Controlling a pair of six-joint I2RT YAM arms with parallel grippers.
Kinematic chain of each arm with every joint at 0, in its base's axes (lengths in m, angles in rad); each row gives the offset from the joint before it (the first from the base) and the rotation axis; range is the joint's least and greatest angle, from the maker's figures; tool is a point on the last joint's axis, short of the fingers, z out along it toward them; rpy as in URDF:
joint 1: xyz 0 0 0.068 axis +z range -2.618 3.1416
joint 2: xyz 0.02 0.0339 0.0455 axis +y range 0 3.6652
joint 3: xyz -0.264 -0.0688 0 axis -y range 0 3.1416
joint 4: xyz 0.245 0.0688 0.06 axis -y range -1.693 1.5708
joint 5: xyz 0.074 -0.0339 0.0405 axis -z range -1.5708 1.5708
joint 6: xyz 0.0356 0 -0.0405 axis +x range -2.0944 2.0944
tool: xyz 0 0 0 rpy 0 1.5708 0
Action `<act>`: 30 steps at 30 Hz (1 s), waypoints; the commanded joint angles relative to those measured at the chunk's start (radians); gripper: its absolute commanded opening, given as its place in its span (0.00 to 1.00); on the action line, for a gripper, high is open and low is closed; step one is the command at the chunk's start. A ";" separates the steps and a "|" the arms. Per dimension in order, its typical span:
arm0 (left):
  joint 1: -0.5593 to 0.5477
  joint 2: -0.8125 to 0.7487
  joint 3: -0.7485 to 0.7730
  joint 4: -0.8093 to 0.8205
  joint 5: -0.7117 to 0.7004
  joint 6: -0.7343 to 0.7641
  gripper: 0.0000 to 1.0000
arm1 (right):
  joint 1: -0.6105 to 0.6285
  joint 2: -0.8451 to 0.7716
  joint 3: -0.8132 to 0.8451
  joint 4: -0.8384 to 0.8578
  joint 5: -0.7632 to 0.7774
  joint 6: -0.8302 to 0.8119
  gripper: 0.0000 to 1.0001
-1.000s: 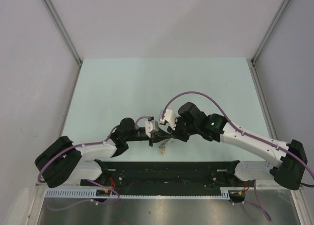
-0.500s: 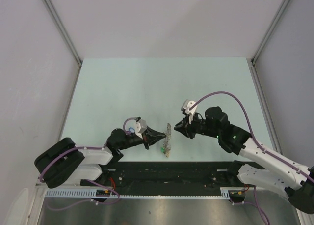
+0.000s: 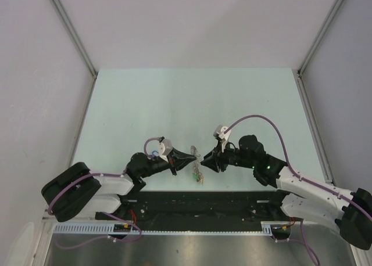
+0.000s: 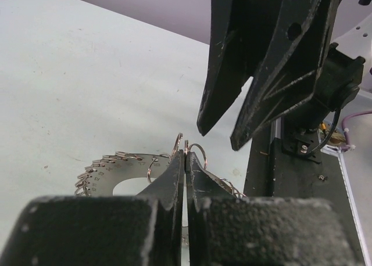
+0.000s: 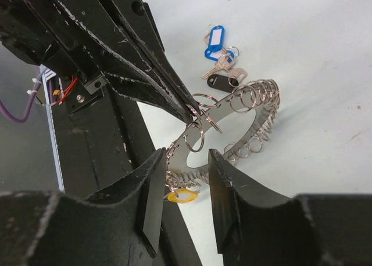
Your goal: Put the keys on the keyring
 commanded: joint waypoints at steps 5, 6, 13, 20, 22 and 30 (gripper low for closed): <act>0.005 -0.022 -0.008 0.283 -0.019 -0.019 0.00 | -0.011 0.070 -0.025 0.187 -0.045 0.045 0.43; 0.006 -0.024 -0.008 0.282 -0.019 -0.018 0.00 | -0.014 0.074 -0.027 0.198 -0.049 0.046 0.42; 0.006 -0.038 -0.010 0.268 -0.030 -0.016 0.00 | -0.021 0.087 -0.030 0.215 -0.091 0.037 0.27; 0.006 -0.044 -0.005 0.242 -0.055 -0.012 0.00 | -0.005 0.010 -0.030 0.183 -0.320 -0.041 0.13; 0.006 -0.044 -0.003 0.240 -0.058 -0.012 0.00 | 0.004 0.012 -0.021 0.152 -0.375 -0.067 0.13; 0.006 -0.062 -0.008 0.239 -0.053 -0.018 0.00 | -0.013 0.007 -0.001 0.051 -0.172 -0.064 0.12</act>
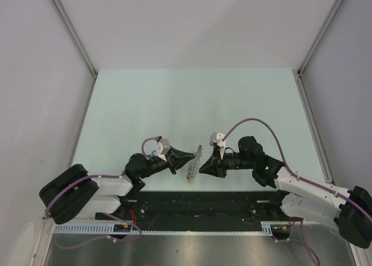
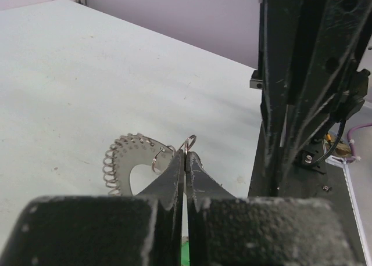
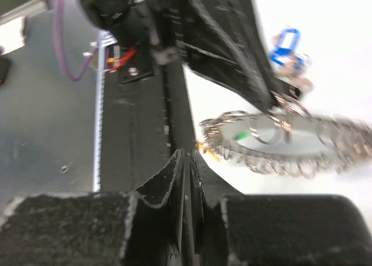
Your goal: Put the keys on the keyring
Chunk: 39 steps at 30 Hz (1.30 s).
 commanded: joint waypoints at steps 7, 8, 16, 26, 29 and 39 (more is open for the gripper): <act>0.006 -0.045 0.007 0.225 0.036 -0.014 0.00 | -0.018 -0.020 0.031 -0.020 0.396 -0.011 0.25; 0.006 -0.044 0.008 0.225 0.042 -0.016 0.00 | -0.018 -0.012 0.031 -0.006 0.400 -0.013 0.27; 0.006 -0.050 0.012 0.218 0.074 -0.017 0.00 | -0.028 0.070 0.031 0.113 0.364 -0.017 0.32; 0.006 -0.038 0.024 0.216 0.103 -0.020 0.01 | -0.064 0.096 0.031 0.212 0.290 0.018 0.34; 0.006 -0.035 0.028 0.218 0.125 -0.025 0.01 | -0.084 0.114 0.034 0.232 0.304 0.045 0.34; 0.006 -0.049 0.018 0.221 0.054 -0.031 0.01 | -0.095 0.030 0.038 0.095 0.341 0.032 0.26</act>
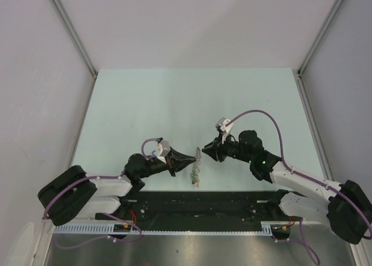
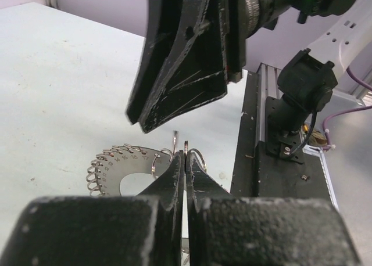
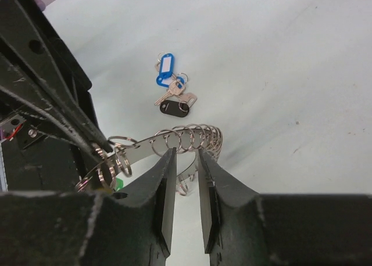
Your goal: Put the keys on the keyring
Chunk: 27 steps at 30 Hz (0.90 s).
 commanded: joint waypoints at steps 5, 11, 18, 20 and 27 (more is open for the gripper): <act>0.006 -0.028 0.007 0.238 -0.056 -0.024 0.00 | -0.004 -0.163 -0.052 0.042 -0.024 0.038 0.18; 0.006 -0.030 0.008 0.238 -0.061 -0.028 0.00 | -0.002 -0.170 -0.106 0.139 -0.118 0.092 0.08; 0.006 -0.039 0.008 0.233 -0.063 -0.031 0.00 | 0.008 -0.115 -0.111 0.179 -0.193 0.098 0.00; 0.006 -0.041 0.008 0.230 -0.061 -0.031 0.00 | 0.014 -0.097 -0.111 0.188 -0.194 0.096 0.00; 0.006 -0.041 0.012 0.229 -0.047 -0.033 0.00 | 0.016 -0.048 -0.108 0.245 -0.246 0.095 0.00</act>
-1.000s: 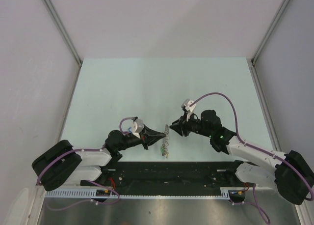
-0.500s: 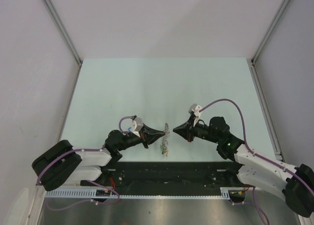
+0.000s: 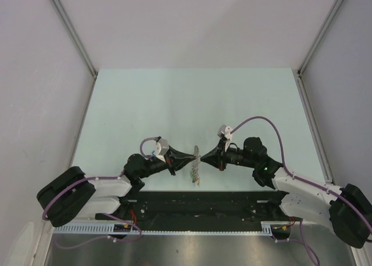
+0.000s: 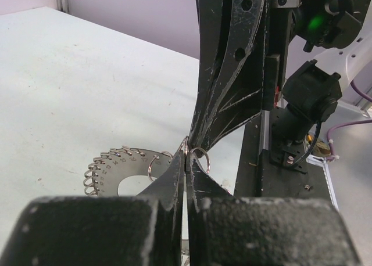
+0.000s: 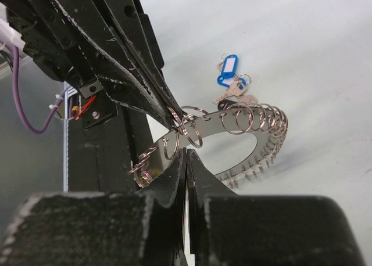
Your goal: Put the keys on the keyring
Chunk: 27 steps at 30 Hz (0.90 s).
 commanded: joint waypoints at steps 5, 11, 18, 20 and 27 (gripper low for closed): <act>0.006 -0.021 0.015 0.228 0.004 -0.019 0.00 | 0.010 0.045 0.026 0.101 -0.094 -0.006 0.00; 0.006 -0.018 0.018 0.228 0.017 -0.021 0.00 | 0.010 0.053 0.042 0.098 -0.110 -0.037 0.19; 0.006 -0.007 0.025 0.231 0.050 -0.030 0.00 | 0.000 0.066 0.067 0.096 -0.119 -0.057 0.35; 0.006 -0.006 0.027 0.239 0.053 -0.034 0.00 | -0.003 0.079 0.072 0.102 -0.117 -0.059 0.36; 0.006 0.005 0.030 0.269 0.075 -0.050 0.00 | -0.013 0.103 0.075 0.133 -0.119 -0.052 0.24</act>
